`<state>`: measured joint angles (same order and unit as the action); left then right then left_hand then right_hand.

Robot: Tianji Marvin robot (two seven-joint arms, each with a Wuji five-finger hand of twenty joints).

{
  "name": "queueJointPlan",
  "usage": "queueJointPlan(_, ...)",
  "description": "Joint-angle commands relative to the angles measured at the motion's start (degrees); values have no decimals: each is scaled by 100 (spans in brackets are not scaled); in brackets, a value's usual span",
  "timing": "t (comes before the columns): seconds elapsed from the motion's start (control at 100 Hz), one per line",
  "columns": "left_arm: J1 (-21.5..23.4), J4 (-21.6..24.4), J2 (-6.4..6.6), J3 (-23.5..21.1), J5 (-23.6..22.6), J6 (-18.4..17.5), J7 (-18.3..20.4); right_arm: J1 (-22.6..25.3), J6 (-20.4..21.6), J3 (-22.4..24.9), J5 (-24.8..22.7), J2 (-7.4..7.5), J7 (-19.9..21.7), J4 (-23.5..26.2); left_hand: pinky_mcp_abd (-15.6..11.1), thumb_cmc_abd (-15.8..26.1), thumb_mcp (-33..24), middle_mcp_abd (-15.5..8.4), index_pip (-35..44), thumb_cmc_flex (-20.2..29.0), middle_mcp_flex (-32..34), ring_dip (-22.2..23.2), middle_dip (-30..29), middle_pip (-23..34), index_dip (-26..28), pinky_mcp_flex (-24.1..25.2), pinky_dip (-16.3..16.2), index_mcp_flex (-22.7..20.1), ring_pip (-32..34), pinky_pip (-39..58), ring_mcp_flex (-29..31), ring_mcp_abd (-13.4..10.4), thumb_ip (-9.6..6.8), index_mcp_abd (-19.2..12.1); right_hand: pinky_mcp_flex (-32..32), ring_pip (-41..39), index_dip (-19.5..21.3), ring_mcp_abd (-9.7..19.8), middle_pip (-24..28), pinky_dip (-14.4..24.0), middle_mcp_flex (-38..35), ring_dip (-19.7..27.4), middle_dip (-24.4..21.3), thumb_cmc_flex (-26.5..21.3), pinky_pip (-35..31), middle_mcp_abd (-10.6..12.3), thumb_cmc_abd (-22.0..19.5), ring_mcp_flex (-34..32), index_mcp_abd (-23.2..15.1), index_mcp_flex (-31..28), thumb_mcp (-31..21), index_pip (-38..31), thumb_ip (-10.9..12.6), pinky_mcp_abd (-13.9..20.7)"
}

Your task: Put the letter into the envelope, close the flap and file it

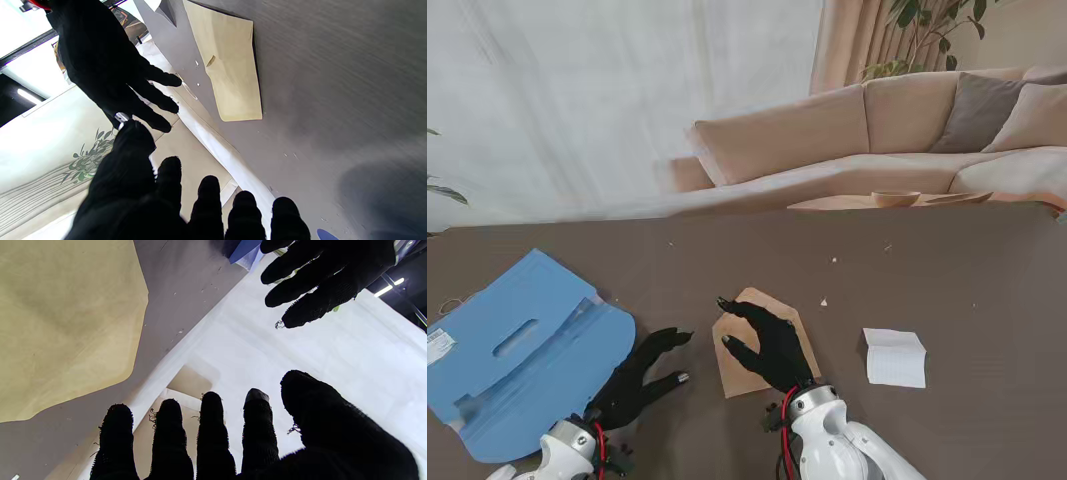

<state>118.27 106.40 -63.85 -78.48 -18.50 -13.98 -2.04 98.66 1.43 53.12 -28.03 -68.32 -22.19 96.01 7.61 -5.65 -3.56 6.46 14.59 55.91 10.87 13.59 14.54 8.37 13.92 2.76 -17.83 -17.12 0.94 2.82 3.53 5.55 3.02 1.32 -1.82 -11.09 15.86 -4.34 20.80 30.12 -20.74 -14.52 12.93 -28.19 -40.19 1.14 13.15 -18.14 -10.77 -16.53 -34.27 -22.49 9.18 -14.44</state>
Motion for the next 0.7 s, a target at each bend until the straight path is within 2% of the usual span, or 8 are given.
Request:
queueJointPlan(0.0, 39, 38, -30, -1, -1, -24, 79, 26, -23, -30, 23, -29, 124, 34, -284, 296, 54, -203, 90, 137, -194, -114, 39, -189, -70, -7, 138, 200, -82, -121, -171, -202, -114, -134, -8, -67, 37, 69, 71, 95, 136, -45, 26, 70, -12, 6, -77, 175, 24, 128, 94, -102, -176, 133)
queueJointPlan(0.5, 42, 82, -27, -20, 64, -9, 130, 50, -18, -11, 40, -24, 146, 103, -264, 283, 45, -180, 96, 149, -179, -111, 59, -160, -78, -6, 175, 187, -66, -108, -170, -194, -114, -124, 24, -86, 46, 40, 104, 162, 40, -60, 32, 21, -12, -11, -62, 118, 39, 40, 52, -141, -162, 107)
queueJointPlan(0.57, 12, 52, -26, -5, 52, -20, 119, 48, -25, 1, 57, -15, 191, 112, -259, 292, 42, -192, 100, 149, -205, -105, 9, -242, -74, -2, 174, 196, -63, -98, -170, -193, -114, -143, 25, -86, 46, 39, 100, 171, 42, -61, 30, -62, -12, -2, -87, 117, 40, 42, -62, -143, -93, 106)
queueJointPlan(0.59, 3, 46, -24, -4, 52, -16, 128, 47, -29, 5, 53, -12, 200, 114, -263, 295, 42, -199, 102, 149, -255, -105, -40, -329, -72, -1, 173, 201, -64, -94, -171, -197, -114, -153, 30, -88, 50, 45, 102, 184, 44, -63, 32, -27, -12, -4, -82, 114, 37, 49, -150, -154, -3, 105)
queueJointPlan(0.62, -8, 39, -26, 1, 60, -6, 130, 46, -43, 9, 43, -10, 206, 117, -262, 287, 39, -363, 108, 157, -248, -104, -41, -340, -68, -1, 174, 195, -64, -92, -170, -197, -115, -154, 31, -90, 51, 45, 103, 190, 47, -64, 33, -45, -12, 0, -87, 112, 37, 54, -203, -158, 38, 109)
queueJointPlan(0.63, -11, 37, -27, 3, 64, -2, 128, 46, -48, 9, 40, -10, 206, 117, -263, 285, 37, -281, 110, 161, -263, -104, -38, -347, -67, -1, 174, 195, -64, -91, -170, -199, -116, -153, 30, -89, 51, 47, 104, 191, 47, -64, 34, -56, -11, -2, -88, 115, 39, 54, -221, -159, 50, 111)
queueJointPlan(0.69, -24, 28, -31, 9, 77, 10, 117, 47, -75, 9, 36, -13, 198, 121, -258, 284, 33, -378, 116, 163, -254, -100, -1, -331, -64, -1, 171, 200, -61, -86, -168, -198, -116, -160, 44, -99, 54, 43, 120, 205, 34, -65, 41, -65, -12, 5, -66, 101, 33, 56, -405, -177, 192, 107)
